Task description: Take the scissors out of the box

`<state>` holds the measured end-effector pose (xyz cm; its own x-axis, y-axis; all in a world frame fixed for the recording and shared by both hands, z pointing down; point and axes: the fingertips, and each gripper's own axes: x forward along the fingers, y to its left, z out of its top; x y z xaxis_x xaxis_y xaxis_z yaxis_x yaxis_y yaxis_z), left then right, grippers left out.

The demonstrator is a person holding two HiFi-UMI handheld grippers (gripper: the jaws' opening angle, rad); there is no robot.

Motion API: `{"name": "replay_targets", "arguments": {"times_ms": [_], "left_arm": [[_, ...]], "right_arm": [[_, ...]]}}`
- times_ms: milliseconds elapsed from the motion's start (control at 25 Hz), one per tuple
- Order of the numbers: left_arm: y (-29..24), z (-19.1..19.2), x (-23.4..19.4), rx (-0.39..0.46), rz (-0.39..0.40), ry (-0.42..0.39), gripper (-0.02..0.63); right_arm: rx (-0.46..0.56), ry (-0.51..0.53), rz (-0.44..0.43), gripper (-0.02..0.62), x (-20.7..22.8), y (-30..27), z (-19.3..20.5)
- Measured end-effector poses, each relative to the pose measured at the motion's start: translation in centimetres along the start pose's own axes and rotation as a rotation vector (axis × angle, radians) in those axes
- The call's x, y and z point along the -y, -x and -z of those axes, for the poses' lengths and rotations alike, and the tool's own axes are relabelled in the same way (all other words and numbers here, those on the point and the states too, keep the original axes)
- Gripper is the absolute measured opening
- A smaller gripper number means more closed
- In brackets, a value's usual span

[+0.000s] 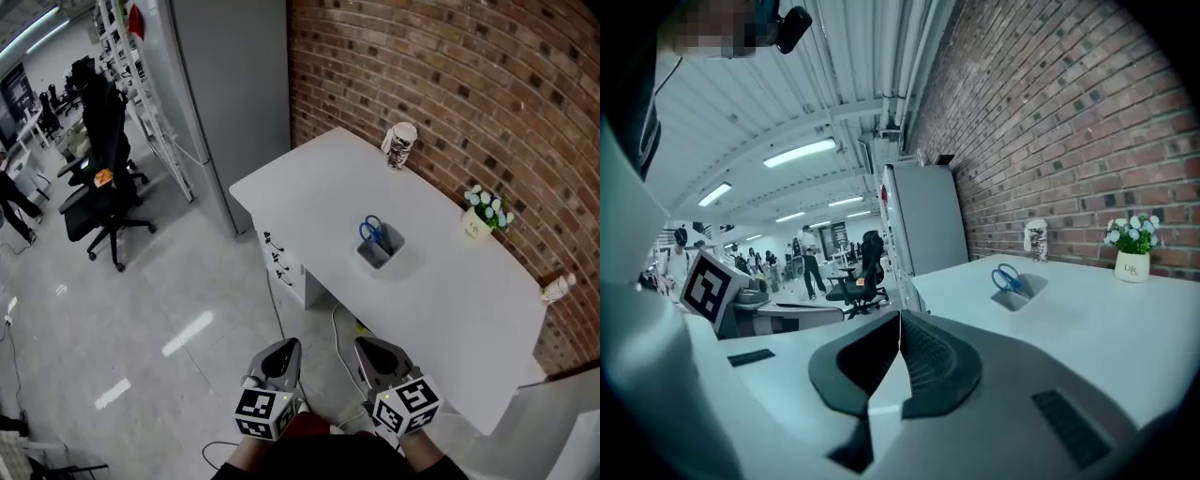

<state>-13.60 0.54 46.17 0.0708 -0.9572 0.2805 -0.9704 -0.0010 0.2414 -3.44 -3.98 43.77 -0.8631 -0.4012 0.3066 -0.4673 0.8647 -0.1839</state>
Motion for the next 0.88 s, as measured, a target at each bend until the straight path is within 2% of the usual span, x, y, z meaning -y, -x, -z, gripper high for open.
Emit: {"name": "replay_targets", "arguments": {"times_ms": [880], "left_arm": [[1.4, -1.0, -6.9, 0.012, -0.028, 0.006, 0.003]], "right_arm": [[-0.015, 0.004, 0.008, 0.009, -3.4, -4.8, -0.1]]}}
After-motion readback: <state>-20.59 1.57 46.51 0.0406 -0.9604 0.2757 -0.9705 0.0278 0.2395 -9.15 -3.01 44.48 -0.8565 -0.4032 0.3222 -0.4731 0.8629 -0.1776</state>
